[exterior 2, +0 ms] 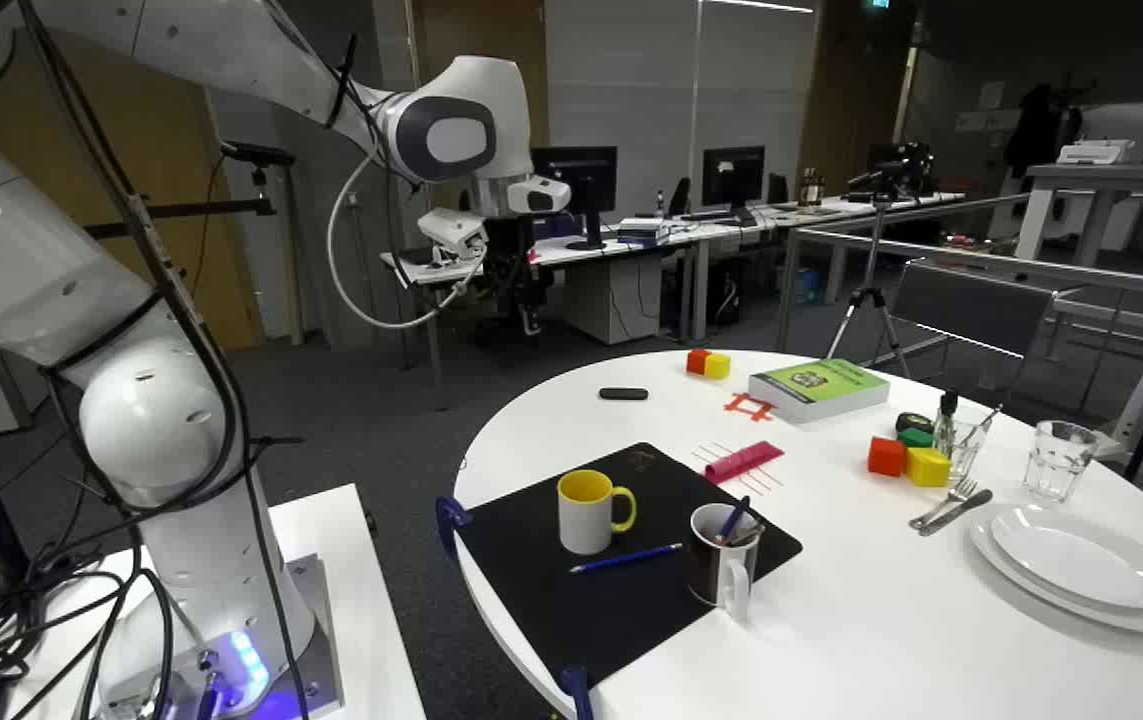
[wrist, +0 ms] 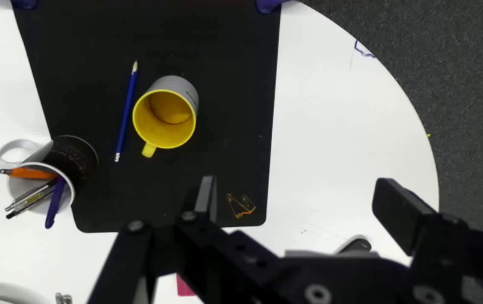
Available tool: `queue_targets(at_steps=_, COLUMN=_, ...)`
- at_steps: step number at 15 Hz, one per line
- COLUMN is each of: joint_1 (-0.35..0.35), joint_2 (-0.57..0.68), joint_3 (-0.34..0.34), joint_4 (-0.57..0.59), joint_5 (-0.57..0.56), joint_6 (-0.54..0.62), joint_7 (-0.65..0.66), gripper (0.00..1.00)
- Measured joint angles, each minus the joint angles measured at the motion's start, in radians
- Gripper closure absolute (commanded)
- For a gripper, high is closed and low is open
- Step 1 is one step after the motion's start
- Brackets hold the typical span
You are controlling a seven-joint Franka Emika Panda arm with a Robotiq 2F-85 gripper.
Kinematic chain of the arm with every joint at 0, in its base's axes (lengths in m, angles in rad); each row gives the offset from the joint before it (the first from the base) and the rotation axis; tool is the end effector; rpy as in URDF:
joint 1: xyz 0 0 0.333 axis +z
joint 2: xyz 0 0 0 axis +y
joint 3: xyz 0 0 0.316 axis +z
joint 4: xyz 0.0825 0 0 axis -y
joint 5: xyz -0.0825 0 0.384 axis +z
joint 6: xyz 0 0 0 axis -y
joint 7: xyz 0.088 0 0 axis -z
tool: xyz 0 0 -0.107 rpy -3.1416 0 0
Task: Put the pencil into the white cup
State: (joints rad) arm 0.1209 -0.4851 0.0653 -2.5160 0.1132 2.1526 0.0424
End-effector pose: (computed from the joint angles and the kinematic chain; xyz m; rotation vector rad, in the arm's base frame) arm 0.3989 0.0806 0.4586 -3.0534 -0.1247 -0.1734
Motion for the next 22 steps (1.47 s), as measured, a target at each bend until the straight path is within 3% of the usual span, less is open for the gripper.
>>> queue_targets(at_steps=9, joint_1=-0.018, joint_2=0.002, joint_3=0.006, joint_4=0.0, joint_5=-0.025, joint_6=0.011, joint_7=0.05, gripper=0.0)
queue_targets(at_steps=13, joint_1=-0.115, joint_2=0.014, joint_3=0.021, joint_4=-0.007, joint_5=-0.138, joint_6=0.084, joint_7=0.217, gripper=0.0)
queue_targets(at_steps=18, joint_1=-0.252, joint_2=0.04, joint_3=0.04, joint_4=-0.053, joint_5=-0.335, joint_6=0.271, joint_7=0.406, gripper=0.0)
queue_targets(at_steps=22, joint_1=-0.296, joint_2=0.053, joint_3=0.043, joint_4=-0.064, joint_5=-0.371, joint_6=0.306, joint_7=0.445, gripper=0.0)
